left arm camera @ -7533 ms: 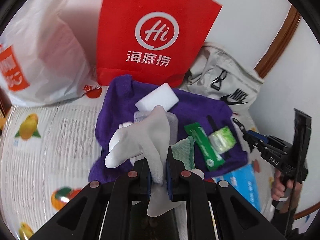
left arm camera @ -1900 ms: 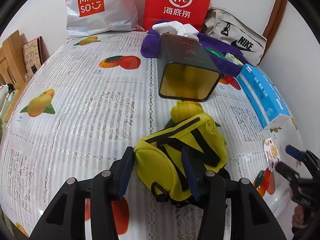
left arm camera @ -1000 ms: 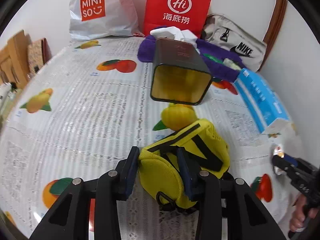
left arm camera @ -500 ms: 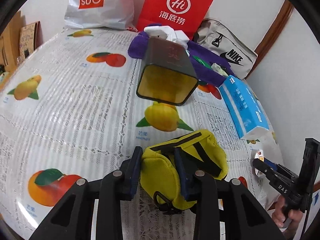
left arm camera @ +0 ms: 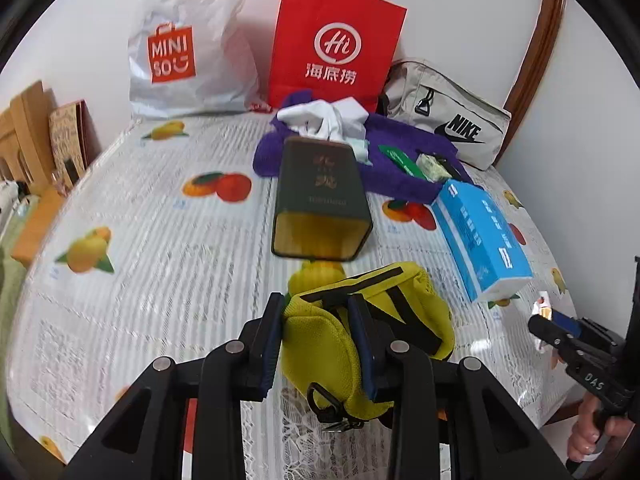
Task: Organize soft objects
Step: 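Lift and carry the yellow bag and orange-slice packet toward the purple towel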
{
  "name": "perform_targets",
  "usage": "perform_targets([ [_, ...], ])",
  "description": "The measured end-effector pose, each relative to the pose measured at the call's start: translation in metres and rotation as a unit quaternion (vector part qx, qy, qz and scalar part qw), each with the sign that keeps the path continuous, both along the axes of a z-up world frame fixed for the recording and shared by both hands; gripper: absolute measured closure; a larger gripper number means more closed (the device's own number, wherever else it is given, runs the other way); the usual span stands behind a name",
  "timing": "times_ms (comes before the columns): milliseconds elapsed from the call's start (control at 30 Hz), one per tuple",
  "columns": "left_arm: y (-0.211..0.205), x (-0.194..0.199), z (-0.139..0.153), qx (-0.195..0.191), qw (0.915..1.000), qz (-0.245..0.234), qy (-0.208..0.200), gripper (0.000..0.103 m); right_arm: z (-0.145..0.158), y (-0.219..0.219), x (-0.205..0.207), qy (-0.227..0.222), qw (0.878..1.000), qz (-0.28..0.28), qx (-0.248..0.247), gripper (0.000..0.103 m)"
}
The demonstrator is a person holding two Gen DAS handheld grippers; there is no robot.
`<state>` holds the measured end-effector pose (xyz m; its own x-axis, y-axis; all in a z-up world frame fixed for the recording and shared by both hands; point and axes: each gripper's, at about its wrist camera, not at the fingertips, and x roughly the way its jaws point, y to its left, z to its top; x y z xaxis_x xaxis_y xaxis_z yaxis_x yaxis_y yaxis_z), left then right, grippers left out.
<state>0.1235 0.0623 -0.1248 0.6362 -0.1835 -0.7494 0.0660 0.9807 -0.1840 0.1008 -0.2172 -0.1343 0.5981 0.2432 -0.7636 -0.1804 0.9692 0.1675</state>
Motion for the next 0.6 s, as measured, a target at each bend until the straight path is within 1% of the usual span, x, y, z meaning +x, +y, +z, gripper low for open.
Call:
perform_targets([
  [133,-0.003,0.006,0.013,-0.004,1.0,-0.002,-0.005,0.072,0.014,-0.002,0.006,-0.008,1.0,0.002,-0.003,0.071],
  [367,-0.005,0.021,0.033,0.005,0.9999,-0.003,-0.011,0.072,0.037,-0.008,0.022,-0.022,1.0,0.002,0.001,0.071],
  [600,-0.005,0.045,0.045,0.008,0.9999,0.001,-0.01,0.072,0.059,-0.01,0.051,-0.034,0.999,-0.004,0.005,0.071],
])
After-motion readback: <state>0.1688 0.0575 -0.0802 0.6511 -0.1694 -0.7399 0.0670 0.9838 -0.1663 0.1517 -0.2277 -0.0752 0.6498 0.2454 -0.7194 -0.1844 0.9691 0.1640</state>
